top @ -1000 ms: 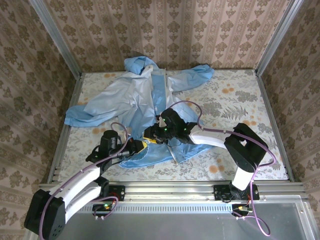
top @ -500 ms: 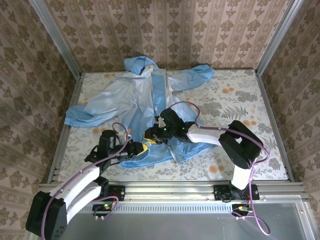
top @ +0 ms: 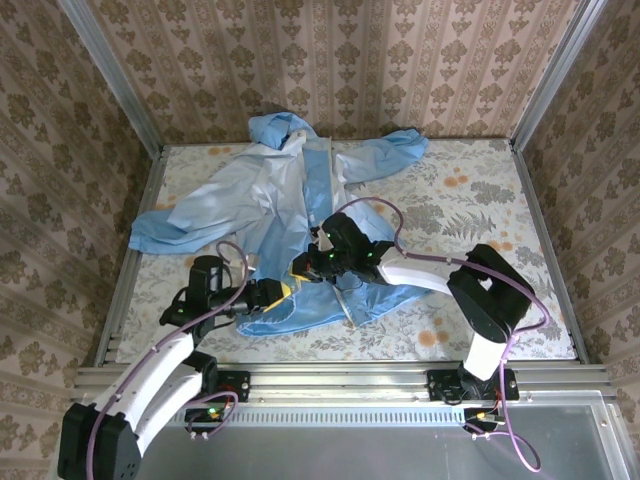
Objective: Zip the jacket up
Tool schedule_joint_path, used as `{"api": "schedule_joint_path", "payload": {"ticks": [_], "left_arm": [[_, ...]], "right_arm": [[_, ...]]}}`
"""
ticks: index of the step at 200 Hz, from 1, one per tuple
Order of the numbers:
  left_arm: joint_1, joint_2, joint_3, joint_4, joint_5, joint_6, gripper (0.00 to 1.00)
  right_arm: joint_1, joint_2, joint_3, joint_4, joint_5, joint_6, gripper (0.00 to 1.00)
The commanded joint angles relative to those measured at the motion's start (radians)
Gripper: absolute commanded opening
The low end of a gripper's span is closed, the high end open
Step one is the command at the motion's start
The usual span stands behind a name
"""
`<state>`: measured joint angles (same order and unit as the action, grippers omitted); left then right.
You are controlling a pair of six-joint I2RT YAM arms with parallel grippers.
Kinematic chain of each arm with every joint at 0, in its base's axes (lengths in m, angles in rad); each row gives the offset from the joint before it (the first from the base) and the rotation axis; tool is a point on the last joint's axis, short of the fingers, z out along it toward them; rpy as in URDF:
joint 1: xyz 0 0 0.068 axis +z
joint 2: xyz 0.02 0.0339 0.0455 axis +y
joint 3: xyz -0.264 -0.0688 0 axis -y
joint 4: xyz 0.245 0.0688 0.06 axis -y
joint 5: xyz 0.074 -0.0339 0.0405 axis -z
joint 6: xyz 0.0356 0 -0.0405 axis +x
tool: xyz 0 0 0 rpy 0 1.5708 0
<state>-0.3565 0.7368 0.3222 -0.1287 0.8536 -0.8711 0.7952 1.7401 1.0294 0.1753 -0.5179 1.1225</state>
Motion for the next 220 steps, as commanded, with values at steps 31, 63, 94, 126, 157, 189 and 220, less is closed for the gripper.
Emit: {"api": "schedule_joint_path", "payload": {"ticks": [31,63,94,126,157,189,220], "left_arm": [[0.031,-0.063,0.039,-0.088,-0.020,0.023,0.64],[0.033,-0.075,-0.003,0.035,-0.021,-0.060,0.65],[0.029,-0.065,-0.048,0.153,-0.016,-0.129,0.59],[0.020,-0.052,-0.084,0.228,-0.016,-0.178,0.54],[-0.004,-0.024,-0.106,0.290,-0.019,-0.207,0.57],[-0.044,0.029,-0.112,0.346,-0.023,-0.215,0.57],[-0.066,0.056,-0.114,0.386,-0.017,-0.227,0.39]], "right_arm": [[0.028,-0.054,-0.025,-0.028,0.095,-0.027,0.00],[0.039,-0.056,-0.029,-0.026,0.108,-0.022,0.00],[0.044,-0.057,-0.032,-0.013,0.116,-0.012,0.00],[0.048,-0.057,-0.032,-0.001,0.119,-0.001,0.00],[0.052,-0.055,-0.029,0.000,0.120,0.003,0.00],[0.055,-0.056,-0.034,0.006,0.125,0.011,0.00],[0.056,-0.060,-0.046,0.013,0.128,0.017,0.00]]}}
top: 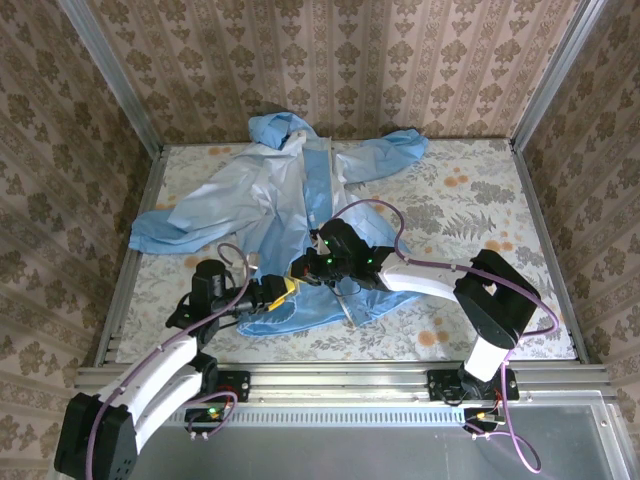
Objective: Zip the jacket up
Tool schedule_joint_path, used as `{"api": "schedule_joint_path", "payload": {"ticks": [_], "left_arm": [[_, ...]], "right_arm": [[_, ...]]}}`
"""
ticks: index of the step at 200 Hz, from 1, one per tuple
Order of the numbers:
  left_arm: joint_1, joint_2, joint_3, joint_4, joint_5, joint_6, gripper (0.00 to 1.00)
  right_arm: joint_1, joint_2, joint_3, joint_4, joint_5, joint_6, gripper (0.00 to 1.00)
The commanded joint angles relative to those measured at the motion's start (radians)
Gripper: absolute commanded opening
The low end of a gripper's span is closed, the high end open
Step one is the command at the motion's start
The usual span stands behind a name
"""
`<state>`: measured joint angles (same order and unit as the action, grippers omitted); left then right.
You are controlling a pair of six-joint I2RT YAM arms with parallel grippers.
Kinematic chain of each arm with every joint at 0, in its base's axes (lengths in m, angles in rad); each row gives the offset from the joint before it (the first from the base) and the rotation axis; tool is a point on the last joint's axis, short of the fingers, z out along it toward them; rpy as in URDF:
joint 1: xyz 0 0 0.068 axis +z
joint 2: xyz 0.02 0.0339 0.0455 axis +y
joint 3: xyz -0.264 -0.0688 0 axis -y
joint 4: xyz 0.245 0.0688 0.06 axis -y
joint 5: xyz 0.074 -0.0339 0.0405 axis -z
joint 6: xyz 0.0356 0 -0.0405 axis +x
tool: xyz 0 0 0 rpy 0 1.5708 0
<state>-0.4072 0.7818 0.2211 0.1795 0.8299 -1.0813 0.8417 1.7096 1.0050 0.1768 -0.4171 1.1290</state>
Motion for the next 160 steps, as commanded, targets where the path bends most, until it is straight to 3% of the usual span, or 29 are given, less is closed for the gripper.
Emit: {"api": "schedule_joint_path", "payload": {"ticks": [1,46,80,112,160], "left_arm": [[-0.015,0.011,-0.012,0.078,0.007,-0.017,0.38],[-0.016,-0.002,-0.014,0.044,0.023,-0.002,0.00],[-0.016,-0.022,-0.010,-0.003,0.019,0.023,0.00],[-0.009,-0.045,0.006,-0.092,0.010,0.079,0.00],[0.025,-0.084,0.046,-0.241,0.002,0.174,0.00]], "right_arm": [[0.010,-0.030,-0.022,0.011,0.028,0.012,0.00],[0.010,-0.038,-0.027,0.009,0.027,0.007,0.00],[0.010,-0.055,-0.019,-0.026,0.028,-0.017,0.00],[-0.001,-0.114,0.024,-0.242,0.078,-0.160,0.30],[-0.073,-0.209,0.058,-0.694,0.239,-0.458,0.44]]}}
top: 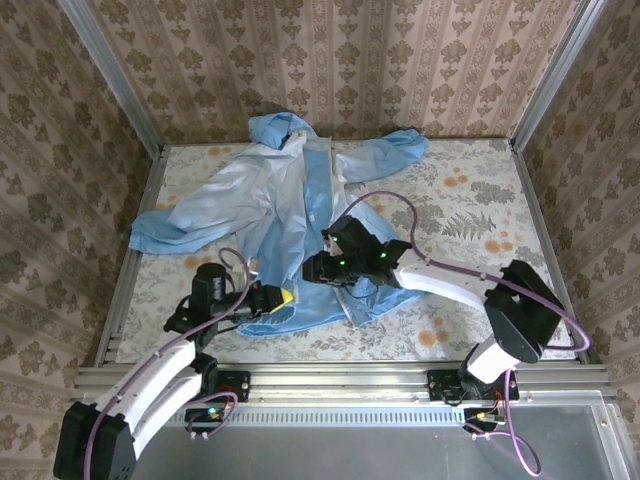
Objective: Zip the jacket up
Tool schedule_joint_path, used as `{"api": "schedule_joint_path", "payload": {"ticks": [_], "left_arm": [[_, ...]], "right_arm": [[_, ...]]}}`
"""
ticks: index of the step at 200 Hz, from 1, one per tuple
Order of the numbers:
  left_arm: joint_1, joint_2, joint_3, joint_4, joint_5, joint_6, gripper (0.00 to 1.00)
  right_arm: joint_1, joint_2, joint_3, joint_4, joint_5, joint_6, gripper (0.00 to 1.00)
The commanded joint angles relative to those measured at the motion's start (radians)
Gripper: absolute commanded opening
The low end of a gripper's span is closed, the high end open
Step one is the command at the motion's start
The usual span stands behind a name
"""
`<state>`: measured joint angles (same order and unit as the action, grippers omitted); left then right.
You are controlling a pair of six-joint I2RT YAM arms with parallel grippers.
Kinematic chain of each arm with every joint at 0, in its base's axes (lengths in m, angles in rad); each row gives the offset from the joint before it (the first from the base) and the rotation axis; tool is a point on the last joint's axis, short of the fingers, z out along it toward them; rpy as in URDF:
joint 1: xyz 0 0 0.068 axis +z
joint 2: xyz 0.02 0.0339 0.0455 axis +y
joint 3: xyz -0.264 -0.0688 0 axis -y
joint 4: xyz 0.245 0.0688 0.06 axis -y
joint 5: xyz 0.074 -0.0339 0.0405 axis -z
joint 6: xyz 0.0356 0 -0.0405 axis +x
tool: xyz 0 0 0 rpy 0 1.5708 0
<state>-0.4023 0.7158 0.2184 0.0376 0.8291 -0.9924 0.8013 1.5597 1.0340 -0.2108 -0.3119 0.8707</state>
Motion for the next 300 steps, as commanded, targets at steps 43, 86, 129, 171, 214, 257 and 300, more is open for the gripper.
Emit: {"api": "schedule_joint_path", "payload": {"ticks": [43,86,129,171,214,257,300], "left_arm": [[0.041,0.009,0.088,-0.180,-0.014,0.157,0.00],[0.045,0.064,0.101,-0.180,-0.020,0.185,0.00],[0.044,0.114,0.108,-0.154,-0.012,0.192,0.00],[0.043,0.179,0.124,-0.136,-0.007,0.216,0.00],[0.043,0.226,0.118,-0.093,-0.002,0.212,0.00],[0.043,0.242,0.119,-0.093,-0.006,0.222,0.00],[0.043,0.263,0.123,-0.090,-0.010,0.231,0.00]], "right_arm": [[-0.034,-0.092,-0.007,-0.518,0.286,-0.325,0.52],[-0.033,-0.077,-0.047,-0.538,0.324,-0.353,0.55],[-0.024,-0.021,-0.041,-0.485,0.248,-0.358,0.58],[0.005,0.049,-0.020,-0.471,0.237,-0.359,0.59],[0.030,0.116,-0.008,-0.472,0.228,-0.358,0.59],[0.059,0.096,0.006,-0.514,0.268,-0.330,0.59],[0.091,0.030,0.013,-0.573,0.307,-0.317,0.56]]}}
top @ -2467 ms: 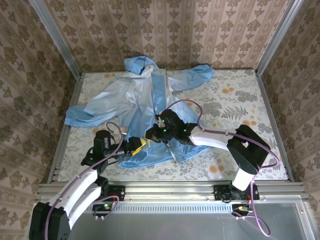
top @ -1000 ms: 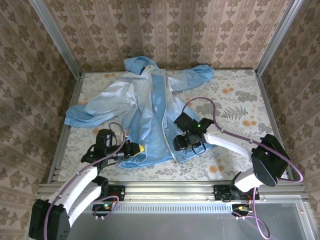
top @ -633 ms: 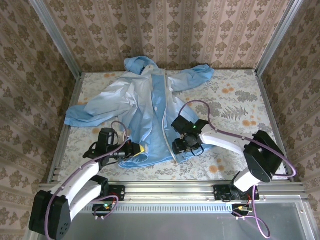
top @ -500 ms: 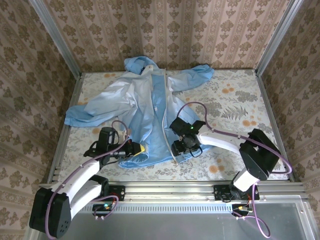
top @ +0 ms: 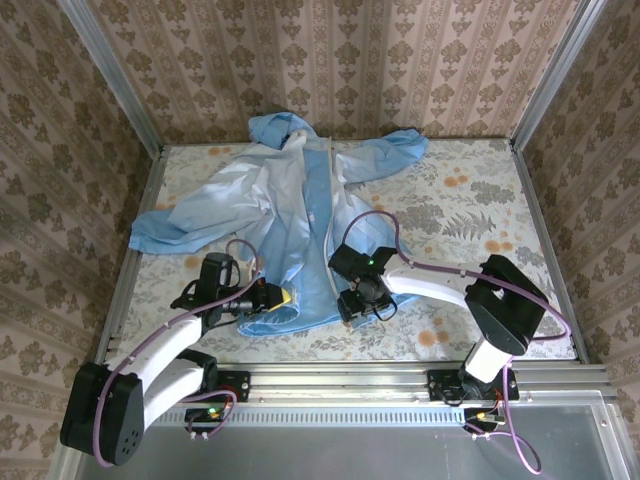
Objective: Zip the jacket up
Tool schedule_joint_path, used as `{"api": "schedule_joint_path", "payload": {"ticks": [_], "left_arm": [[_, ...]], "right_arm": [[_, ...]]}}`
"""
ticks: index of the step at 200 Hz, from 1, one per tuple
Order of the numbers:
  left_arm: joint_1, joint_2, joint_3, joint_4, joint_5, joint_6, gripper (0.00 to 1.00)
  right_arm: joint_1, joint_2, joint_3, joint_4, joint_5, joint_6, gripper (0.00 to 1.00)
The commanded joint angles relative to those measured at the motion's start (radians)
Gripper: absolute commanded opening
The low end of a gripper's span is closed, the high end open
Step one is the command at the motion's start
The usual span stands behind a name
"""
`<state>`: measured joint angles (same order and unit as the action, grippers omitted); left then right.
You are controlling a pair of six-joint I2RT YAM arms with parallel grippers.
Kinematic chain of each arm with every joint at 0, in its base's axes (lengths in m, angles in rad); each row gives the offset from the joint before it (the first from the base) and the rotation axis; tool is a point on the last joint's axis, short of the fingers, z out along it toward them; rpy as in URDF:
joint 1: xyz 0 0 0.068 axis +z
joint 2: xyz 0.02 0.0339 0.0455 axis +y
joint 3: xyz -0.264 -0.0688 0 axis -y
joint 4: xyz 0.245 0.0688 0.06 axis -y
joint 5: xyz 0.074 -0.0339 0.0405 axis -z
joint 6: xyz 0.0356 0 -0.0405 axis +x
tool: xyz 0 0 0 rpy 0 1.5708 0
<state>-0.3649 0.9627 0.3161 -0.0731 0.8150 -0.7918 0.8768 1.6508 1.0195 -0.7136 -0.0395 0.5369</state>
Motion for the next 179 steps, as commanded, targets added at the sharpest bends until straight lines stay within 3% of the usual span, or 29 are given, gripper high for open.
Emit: {"api": "schedule_joint_path", "payload": {"ticks": [1,69,179], "left_arm": [[0.006,0.017,0.026,0.021,0.004,0.030,0.00],[0.003,0.034,0.026,0.030,0.006,0.031,0.00],[0.000,0.032,0.021,0.028,0.003,0.032,0.00]], "right_arm": [[0.017,-0.063,0.027,-0.071,0.034,0.017,0.56],[0.044,-0.072,0.021,-0.107,0.022,-0.021,0.47],[0.103,0.046,0.086,-0.153,0.030,-0.044,0.45]]}}
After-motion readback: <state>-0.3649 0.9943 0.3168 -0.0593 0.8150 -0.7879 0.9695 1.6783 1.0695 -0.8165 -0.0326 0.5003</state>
